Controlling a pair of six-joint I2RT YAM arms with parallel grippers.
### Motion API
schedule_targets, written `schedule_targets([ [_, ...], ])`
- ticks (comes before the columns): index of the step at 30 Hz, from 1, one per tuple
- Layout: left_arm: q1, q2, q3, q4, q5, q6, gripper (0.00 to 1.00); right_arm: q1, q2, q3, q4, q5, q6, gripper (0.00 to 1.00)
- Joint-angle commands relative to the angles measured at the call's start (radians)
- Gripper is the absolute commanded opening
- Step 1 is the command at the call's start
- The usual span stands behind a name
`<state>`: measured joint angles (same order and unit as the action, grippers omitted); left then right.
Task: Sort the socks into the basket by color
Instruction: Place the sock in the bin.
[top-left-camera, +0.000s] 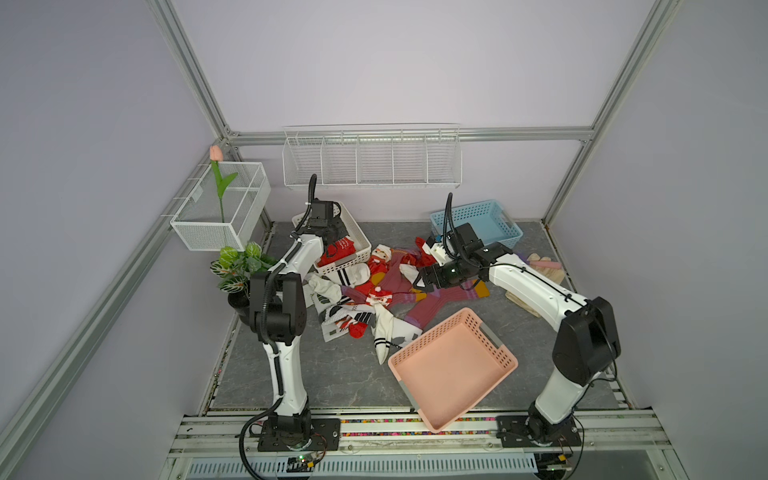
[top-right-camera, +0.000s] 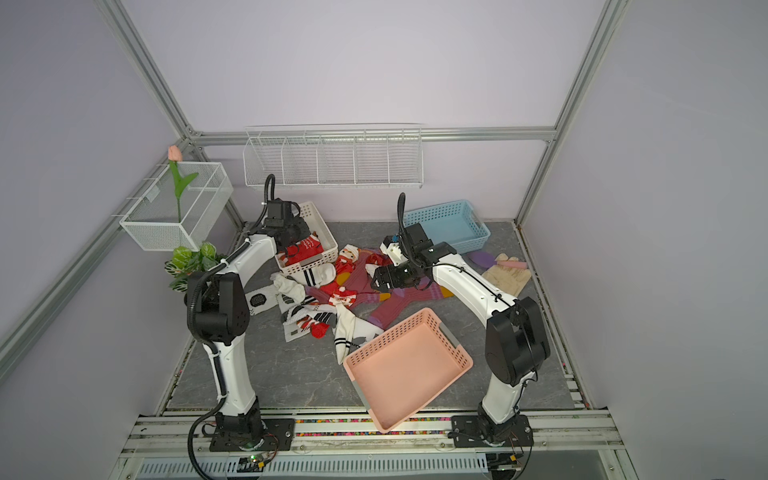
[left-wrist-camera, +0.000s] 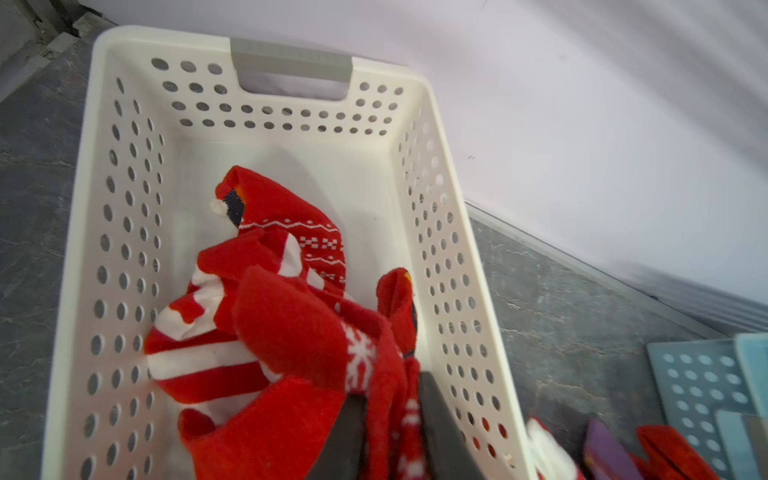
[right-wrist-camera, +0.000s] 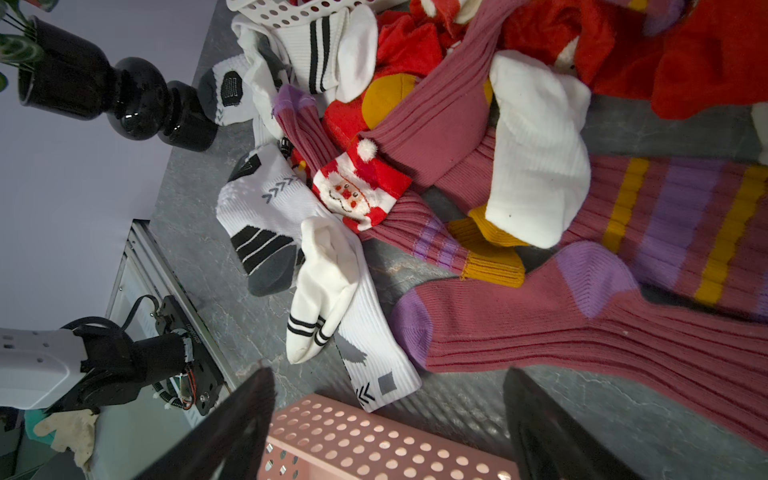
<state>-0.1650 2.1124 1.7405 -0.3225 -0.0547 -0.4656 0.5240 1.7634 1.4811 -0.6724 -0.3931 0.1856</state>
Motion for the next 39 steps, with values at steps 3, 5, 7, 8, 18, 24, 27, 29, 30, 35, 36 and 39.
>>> schedule_targets([
  [3,0.010,0.069,0.099,-0.048,-0.052,0.033,0.00,-0.004,0.034,0.016,-0.042,0.028,-0.050,0.88],
  [5,0.010,0.090,0.130,-0.086,-0.056,0.038,0.03,-0.005,0.043,0.022,-0.053,0.037,-0.057,0.89],
  [7,0.012,0.103,0.149,-0.120,-0.058,0.031,0.15,-0.006,0.052,0.031,-0.066,0.042,-0.064,0.88],
  [8,0.012,0.105,0.148,-0.124,-0.056,0.033,0.22,-0.005,0.057,0.036,-0.075,0.044,-0.068,0.88],
  [18,0.012,0.015,0.063,-0.088,-0.023,0.022,0.62,-0.006,0.093,0.043,-0.108,0.130,-0.065,0.88],
  [24,0.011,-0.076,-0.008,-0.059,0.024,0.024,0.66,-0.017,0.135,0.041,-0.120,0.214,-0.050,0.88],
  [27,0.011,-0.110,-0.031,-0.056,0.041,0.023,0.67,-0.025,0.156,0.038,-0.118,0.243,-0.046,0.88],
  [29,0.012,-0.140,-0.059,-0.041,0.045,0.019,0.67,-0.030,0.171,0.035,-0.119,0.267,-0.043,0.88],
  [30,0.011,-0.153,-0.069,-0.036,0.050,0.019,0.68,-0.032,0.176,0.035,-0.120,0.282,-0.041,0.88],
  [35,0.010,-0.223,-0.140,-0.007,0.091,0.010,0.68,-0.050,0.218,0.028,-0.101,0.332,-0.028,0.88],
  [36,0.010,-0.237,-0.154,-0.002,0.097,0.008,0.68,-0.054,0.224,0.027,-0.093,0.339,-0.024,0.88],
  [39,0.007,-0.276,-0.194,0.007,0.105,0.004,0.68,-0.065,0.244,0.030,-0.084,0.355,-0.020,0.89],
])
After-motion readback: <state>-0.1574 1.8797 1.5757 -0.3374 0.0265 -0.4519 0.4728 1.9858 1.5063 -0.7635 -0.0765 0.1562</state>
